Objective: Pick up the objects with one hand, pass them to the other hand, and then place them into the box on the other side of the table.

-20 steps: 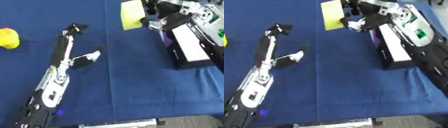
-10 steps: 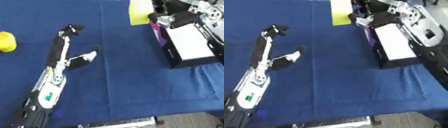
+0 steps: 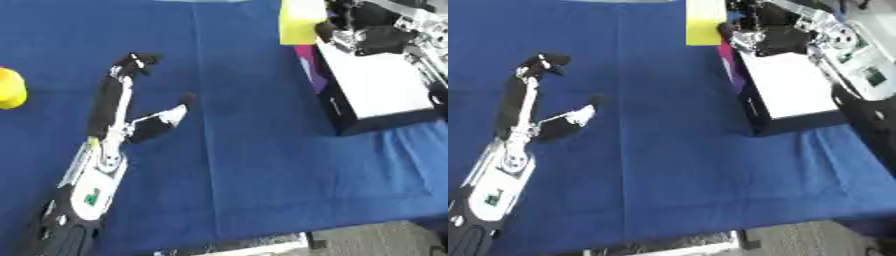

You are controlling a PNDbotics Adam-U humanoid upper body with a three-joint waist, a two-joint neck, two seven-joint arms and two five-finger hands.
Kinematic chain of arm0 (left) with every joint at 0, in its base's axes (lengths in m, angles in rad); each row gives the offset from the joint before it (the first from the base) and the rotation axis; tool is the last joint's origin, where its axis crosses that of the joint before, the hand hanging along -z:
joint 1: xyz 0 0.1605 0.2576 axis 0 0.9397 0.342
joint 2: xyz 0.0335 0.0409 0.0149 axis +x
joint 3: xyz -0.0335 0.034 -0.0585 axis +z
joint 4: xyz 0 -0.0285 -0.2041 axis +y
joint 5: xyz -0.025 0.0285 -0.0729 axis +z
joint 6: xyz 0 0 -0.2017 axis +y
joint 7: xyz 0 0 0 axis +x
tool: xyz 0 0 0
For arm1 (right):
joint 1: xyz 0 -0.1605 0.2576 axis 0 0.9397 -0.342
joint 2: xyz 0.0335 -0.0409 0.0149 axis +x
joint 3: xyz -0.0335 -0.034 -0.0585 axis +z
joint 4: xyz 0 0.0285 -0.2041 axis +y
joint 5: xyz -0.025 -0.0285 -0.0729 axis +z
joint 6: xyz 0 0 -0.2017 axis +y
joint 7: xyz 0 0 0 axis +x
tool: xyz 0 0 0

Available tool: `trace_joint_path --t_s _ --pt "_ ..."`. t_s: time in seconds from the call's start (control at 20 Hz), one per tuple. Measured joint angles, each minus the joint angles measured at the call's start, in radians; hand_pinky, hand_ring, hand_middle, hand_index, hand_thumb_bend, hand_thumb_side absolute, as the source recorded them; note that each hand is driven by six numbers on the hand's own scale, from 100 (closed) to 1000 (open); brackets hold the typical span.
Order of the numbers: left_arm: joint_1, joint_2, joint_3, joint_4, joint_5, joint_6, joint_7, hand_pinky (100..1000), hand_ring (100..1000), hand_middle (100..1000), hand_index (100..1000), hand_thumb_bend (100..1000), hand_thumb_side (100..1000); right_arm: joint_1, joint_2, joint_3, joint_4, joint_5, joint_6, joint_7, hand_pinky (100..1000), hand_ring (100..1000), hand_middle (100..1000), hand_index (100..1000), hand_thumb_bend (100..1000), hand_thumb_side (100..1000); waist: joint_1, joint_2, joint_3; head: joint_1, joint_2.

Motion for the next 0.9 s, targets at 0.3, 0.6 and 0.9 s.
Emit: trace_joint_path --t_s 0.3,0.6,0.9 --pt "0.006 0.009 0.004 -0.001 0.003 0.003 0.002 790 633 663 781 522 471 0.065 0.0 -0.069 0.03 -0.007 -0.007 -0.053 790 1000 589 750 100 343 0.008 -0.002 -0.004 0.001 0.0" --pt "0.006 0.016 0.005 -0.009 0.008 0.006 0.003 790 634 664 779 523 475 0.124 -0.004 -0.122 0.062 -0.006 -0.028 -0.1 789 1000 591 752 100 317 0.009 -0.002 -0.007 0.0 0.0" --pt "0.006 0.024 0.006 -0.014 0.009 0.009 0.005 791 636 666 780 529 471 0.174 -0.004 -0.172 0.128 0.002 -0.037 -0.146 787 1000 591 751 100 304 0.014 -0.002 -0.004 -0.008 0.0"
